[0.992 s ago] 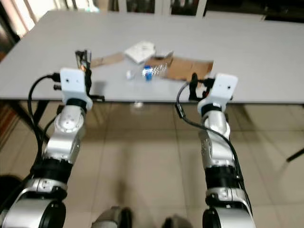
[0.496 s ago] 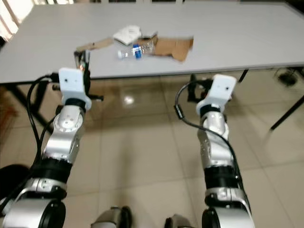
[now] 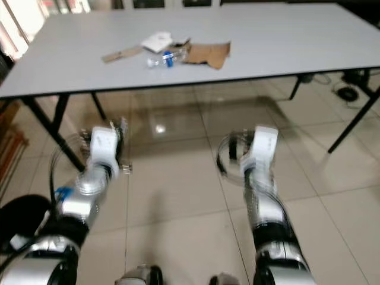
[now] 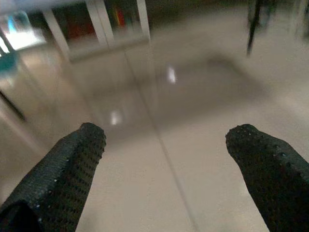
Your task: Picking trash to rubbish bin
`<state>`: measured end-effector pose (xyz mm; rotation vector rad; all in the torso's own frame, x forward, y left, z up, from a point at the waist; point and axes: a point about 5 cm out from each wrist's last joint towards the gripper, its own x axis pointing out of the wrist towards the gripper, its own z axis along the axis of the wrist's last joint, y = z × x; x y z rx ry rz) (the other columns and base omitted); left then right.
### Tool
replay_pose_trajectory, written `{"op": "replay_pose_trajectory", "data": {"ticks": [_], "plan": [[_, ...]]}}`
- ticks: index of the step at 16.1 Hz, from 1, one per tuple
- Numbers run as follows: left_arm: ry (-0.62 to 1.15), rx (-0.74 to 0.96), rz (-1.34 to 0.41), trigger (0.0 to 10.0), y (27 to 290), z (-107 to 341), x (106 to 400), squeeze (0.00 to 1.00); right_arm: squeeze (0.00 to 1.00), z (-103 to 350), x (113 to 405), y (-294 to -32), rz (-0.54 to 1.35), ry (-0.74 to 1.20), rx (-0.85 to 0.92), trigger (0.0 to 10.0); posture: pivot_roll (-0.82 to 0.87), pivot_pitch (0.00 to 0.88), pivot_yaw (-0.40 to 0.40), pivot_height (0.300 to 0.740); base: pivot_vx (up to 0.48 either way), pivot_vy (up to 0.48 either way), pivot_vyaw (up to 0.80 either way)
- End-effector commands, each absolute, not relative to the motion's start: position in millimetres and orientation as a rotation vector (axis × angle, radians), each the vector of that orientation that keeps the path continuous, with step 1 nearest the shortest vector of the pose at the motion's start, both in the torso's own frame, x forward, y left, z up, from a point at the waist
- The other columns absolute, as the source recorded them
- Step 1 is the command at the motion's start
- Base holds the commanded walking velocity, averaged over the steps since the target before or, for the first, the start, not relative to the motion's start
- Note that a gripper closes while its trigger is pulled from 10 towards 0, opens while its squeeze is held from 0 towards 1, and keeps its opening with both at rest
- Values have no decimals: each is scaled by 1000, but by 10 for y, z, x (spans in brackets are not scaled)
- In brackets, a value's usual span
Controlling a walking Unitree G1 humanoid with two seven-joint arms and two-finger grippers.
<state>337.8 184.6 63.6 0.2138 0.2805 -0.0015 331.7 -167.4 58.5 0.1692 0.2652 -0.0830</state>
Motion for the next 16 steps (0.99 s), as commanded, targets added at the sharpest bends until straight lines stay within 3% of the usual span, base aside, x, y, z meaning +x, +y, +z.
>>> {"op": "replay_pose_trajectory", "data": {"ticks": [1, 7, 11, 16], "plan": [[462, 234, 26, 10000, 2005, 257, 3136, 0, 0, 233, 3124, -1671, -78, 433, 187, 10000, -25, 131, -18, 740, 0, 0, 0], [854, 189, 116, 10000, 2293, -490, 2312, 0, 0, -520, 2413, -1627, -37, 797, 111, 10000, -21, 121, -27, 740, 0, 0, 0], [941, 210, 114, 10000, 2310, -654, 2044, 0, 0, -813, 1950, -1622, -25, 986, 73, 10000, -17, 107, -34, 740, 0, 0, 0], [965, 213, 149, 10000, 2438, -692, 1907, 0, 0, -924, 1694, -1776, -92, 1048, 69, 10000, -18, 103, -31, 740, 0, 0, 0]]}}
